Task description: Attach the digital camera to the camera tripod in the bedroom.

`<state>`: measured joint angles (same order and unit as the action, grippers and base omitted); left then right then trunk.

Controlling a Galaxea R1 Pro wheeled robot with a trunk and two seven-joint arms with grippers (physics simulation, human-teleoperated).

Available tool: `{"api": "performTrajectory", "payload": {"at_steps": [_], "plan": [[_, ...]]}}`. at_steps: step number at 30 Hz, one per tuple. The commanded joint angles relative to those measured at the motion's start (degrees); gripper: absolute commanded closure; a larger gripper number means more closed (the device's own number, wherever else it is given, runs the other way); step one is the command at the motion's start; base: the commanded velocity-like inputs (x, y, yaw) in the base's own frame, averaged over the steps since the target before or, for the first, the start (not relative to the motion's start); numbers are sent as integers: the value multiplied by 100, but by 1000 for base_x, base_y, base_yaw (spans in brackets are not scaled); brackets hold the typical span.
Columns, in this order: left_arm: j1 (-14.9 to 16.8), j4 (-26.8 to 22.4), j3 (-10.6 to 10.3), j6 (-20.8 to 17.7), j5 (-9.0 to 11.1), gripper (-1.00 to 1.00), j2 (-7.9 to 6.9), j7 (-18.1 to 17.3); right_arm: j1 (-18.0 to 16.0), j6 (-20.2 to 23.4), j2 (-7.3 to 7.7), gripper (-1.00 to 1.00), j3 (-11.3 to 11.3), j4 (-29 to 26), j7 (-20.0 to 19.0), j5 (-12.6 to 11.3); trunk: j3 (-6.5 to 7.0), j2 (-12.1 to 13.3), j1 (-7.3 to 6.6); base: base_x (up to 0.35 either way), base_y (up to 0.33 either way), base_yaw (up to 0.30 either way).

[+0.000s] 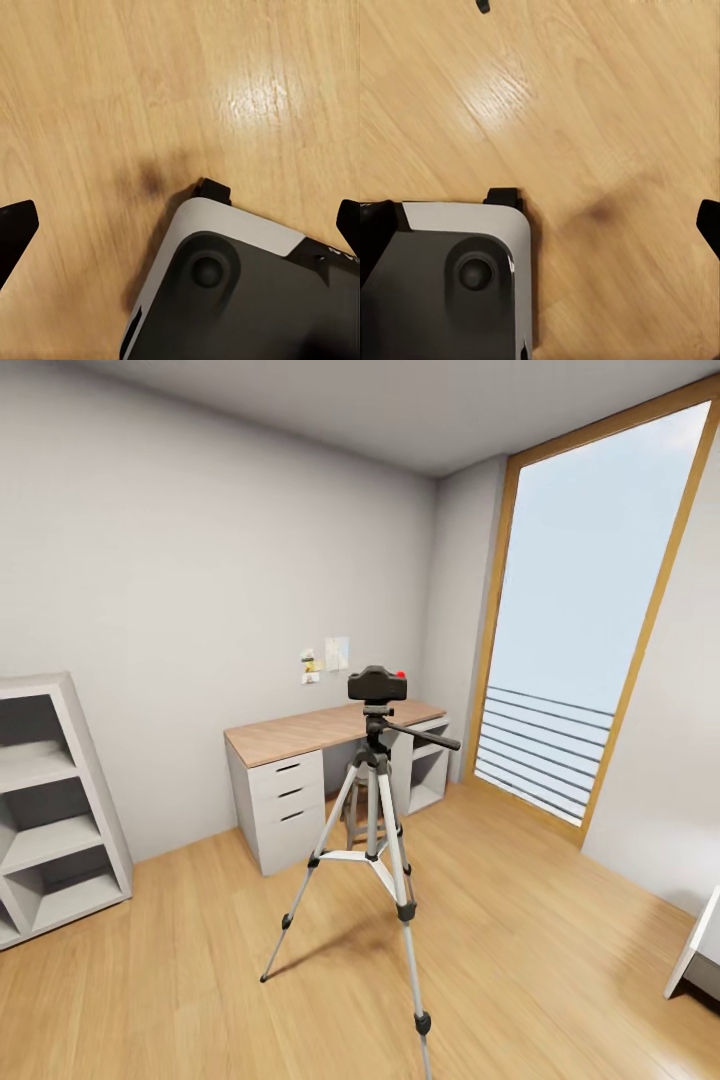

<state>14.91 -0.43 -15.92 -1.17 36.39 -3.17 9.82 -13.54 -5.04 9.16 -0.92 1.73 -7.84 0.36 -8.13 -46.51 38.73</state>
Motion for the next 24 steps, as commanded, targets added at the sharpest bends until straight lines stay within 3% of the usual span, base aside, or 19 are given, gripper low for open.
{"api": "performTrajectory", "payload": {"at_steps": [1,11,24], "plan": [[3,-8,-45,-13,40,-100,5,20,-9,-36,3,-100,-9,17,-19,4,-9,-7,1,0,0,0],[3,20,-50,-23,75,-100,174,20,-9,-32,1,-100,-5,12,-23,8,0,-7,1,0,0,0],[3,-20,-86,-15,23,-100,154,20,-9,-25,-12,-100,-5,17,-21,8,92,-7,1,0,0,0]]}}
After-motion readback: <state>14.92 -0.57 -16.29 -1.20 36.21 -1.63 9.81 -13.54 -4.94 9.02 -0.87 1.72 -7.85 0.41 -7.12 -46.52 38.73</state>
